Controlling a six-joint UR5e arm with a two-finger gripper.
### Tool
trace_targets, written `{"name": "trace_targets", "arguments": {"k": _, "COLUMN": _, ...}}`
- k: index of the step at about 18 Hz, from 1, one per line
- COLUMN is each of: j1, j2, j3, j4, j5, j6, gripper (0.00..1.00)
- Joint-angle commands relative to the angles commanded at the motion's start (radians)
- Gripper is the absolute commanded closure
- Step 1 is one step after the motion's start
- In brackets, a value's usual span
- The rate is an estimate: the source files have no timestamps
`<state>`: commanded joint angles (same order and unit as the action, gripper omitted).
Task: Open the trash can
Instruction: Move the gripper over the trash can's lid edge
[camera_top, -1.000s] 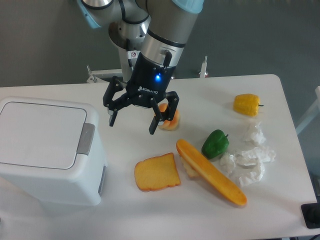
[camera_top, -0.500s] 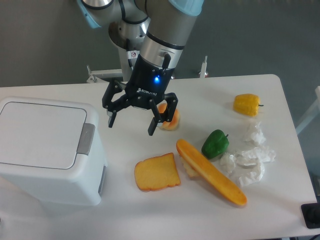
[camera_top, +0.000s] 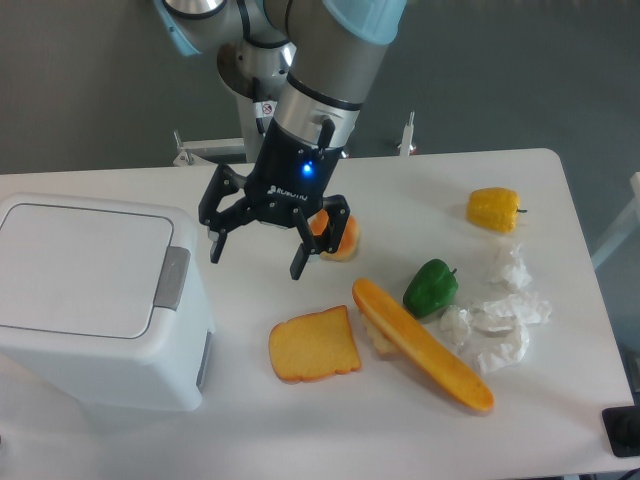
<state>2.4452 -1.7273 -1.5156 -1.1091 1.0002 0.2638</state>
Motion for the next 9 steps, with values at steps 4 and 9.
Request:
{"name": "trace_targets", "arguments": {"k": 4, "j1": -0.006, "j2": -0.006, "j3": 0.002, "j4": 0.002, "j5": 0.000, "j6": 0.000, "gripper": 0.00}}
{"name": "trace_targets", "arguments": {"k": 9, "j1": -0.017, "j2": -0.014, "j3": 0.000, "j4": 0.002, "j5": 0.000, "j6": 0.000, "gripper": 0.00}}
